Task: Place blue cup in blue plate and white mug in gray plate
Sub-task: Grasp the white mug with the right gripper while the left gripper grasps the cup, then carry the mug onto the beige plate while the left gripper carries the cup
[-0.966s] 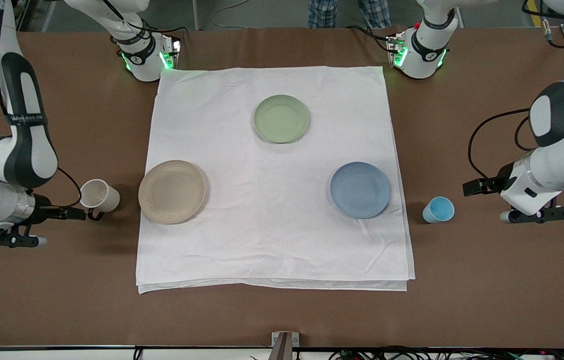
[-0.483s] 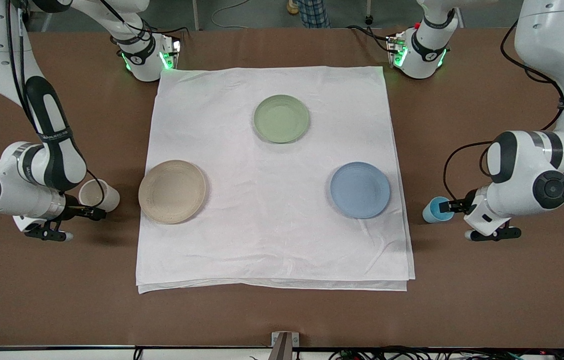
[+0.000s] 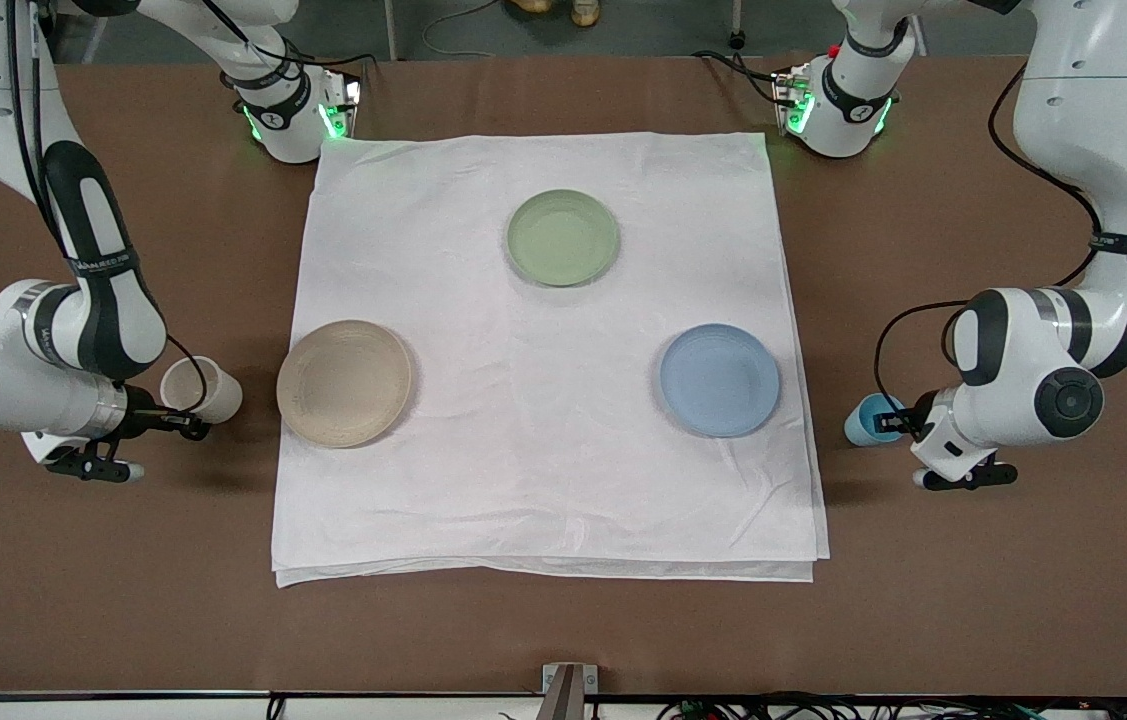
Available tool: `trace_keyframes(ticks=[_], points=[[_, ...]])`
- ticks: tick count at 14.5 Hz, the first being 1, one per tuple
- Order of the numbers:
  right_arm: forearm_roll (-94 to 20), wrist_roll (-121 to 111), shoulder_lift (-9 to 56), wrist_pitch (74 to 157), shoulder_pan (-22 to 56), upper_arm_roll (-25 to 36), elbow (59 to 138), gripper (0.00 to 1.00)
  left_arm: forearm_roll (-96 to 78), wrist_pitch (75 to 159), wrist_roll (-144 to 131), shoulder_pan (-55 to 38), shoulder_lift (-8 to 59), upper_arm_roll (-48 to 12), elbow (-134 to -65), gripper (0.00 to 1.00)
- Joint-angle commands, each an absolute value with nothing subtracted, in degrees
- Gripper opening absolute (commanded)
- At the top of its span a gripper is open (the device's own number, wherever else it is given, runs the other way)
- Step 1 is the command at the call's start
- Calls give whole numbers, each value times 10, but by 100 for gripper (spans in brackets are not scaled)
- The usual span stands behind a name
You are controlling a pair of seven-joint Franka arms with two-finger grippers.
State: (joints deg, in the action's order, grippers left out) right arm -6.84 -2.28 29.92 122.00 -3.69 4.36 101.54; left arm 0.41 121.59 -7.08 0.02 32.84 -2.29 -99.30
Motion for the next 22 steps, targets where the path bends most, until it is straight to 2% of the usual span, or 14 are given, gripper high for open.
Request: trace_keyframes(ticks=[1, 4, 7, 10, 11, 12, 13, 15, 17, 18, 19, 20, 21, 22], points=[[-76, 44, 280, 1113, -11, 40, 962, 0, 4, 1215, -76, -3, 319, -24, -992, 3], [-78, 140, 243, 1116, 57, 39, 997, 0, 4, 1172, -93, -13, 275, -34, -992, 0], [-83, 232, 220, 1189, 123, 38, 1062, 0, 4, 1115, -136, -34, 222, -64, -992, 0], [-82, 252, 222, 1281, 149, 38, 1121, 0, 4, 1114, -240, -64, 226, -113, -999, 0], [-82, 251, 224, 1304, 153, 37, 1135, 1, 4, 1124, -270, -85, 229, -113, -1005, 0], [-82, 251, 225, 1315, 160, 37, 1141, 5, 4, 1145, -290, -104, 234, -113, -1016, 0], [-82, 250, 225, 1311, 162, 37, 1138, 23, 4, 1170, -307, -114, 236, -113, -1032, 0], [-82, 246, 225, 1311, 159, 37, 1137, 100, 4, 1228, -323, -124, 241, -114, -1068, 0], [-82, 247, 220, 1296, 158, 38, 1122, 100, 4, 1274, -323, -122, 250, -114, -1092, 2], [-82, 246, 215, 1264, 157, 39, 1105, 100, 4, 1276, -323, -122, 255, -114, -1091, 10], [-81, 244, 210, 1221, 156, 41, 1077, 100, 4, 1276, -324, -121, 255, -113, -1089, 38], [-78, 240, 207, 1177, 153, 43, 1045, 100, 4, 1275, -325, -117, 252, -114, -1086, 90], [-76, 224, 203, 1139, 147, 44, 1018, 100, 4, 1272, -325, -115, 244, -113, -1082, 100], [-74, 197, 198, 1106, 140, 44, 994, 100, 4, 1261, -326, -113, 229, -113, -1071, 100]])
